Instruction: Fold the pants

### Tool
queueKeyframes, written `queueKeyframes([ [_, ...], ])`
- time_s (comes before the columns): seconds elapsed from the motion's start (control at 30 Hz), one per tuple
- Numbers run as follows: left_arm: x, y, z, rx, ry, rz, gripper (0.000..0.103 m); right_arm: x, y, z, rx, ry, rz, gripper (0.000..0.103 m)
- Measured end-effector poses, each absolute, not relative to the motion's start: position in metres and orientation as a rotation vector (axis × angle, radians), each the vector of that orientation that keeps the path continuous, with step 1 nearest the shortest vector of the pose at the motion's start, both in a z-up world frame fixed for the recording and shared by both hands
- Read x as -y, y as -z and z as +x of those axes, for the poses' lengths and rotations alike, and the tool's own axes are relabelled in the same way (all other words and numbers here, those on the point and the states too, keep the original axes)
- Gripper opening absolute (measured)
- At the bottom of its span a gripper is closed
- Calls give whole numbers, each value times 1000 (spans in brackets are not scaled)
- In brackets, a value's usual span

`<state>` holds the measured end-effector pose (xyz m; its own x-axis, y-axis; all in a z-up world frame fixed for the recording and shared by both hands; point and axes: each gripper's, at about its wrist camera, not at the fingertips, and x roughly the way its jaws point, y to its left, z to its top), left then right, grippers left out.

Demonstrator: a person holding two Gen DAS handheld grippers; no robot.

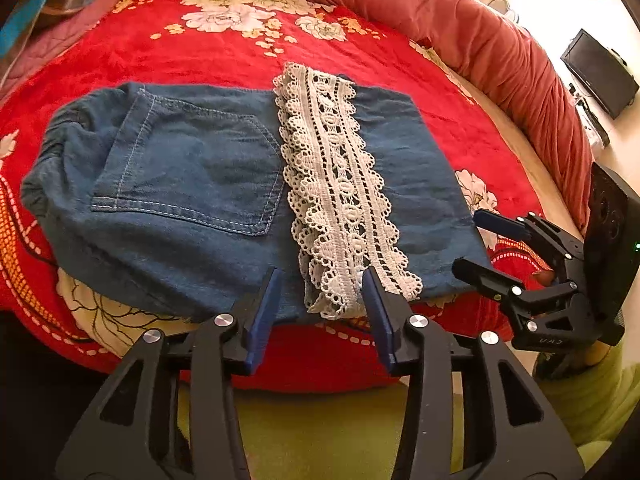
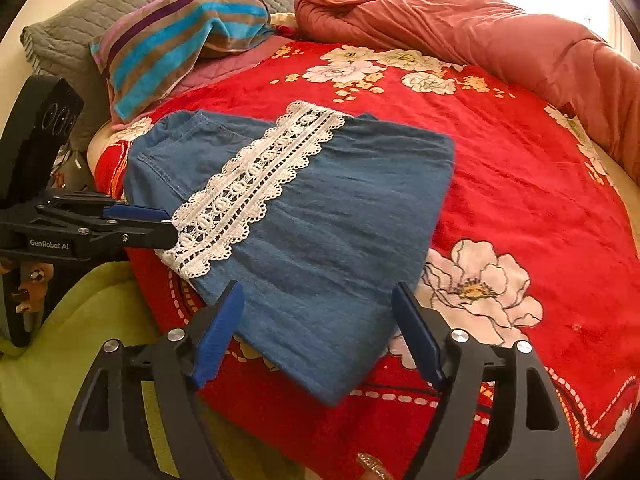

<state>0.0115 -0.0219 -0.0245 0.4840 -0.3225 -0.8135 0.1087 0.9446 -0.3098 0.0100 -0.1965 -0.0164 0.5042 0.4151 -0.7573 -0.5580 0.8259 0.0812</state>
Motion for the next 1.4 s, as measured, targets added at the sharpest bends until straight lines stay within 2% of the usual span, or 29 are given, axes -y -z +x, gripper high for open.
queueKeyframes([
  [0.13, 20, 20, 8, -1018, 250, -220, 44, 201, 12, 9, -849, -568, -171, 80],
  [0.2, 18, 17, 6, -1006, 237, -214, 54, 202, 10, 8, -843, -561, -162, 85],
  [0.23, 17, 15, 5, -1001, 234, -212, 56, 203, 8, 8, -839, -555, -157, 90],
  [0.3, 16, 12, 4, -992, 231, -212, 61, 205, 5, 9, -831, -546, -141, 92],
  [0.6, 14, -2, -5, -938, 170, -156, 82, 208, -4, 7, -811, -503, -127, 93],
  [0.8, 8, -9, -12, -904, 138, -137, 87, 206, -14, 7, -793, -487, -122, 93],
  [1.4, -49, -7, -24, -869, 72, -253, 88, 146, -48, 17, -737, -584, -177, 93],
])
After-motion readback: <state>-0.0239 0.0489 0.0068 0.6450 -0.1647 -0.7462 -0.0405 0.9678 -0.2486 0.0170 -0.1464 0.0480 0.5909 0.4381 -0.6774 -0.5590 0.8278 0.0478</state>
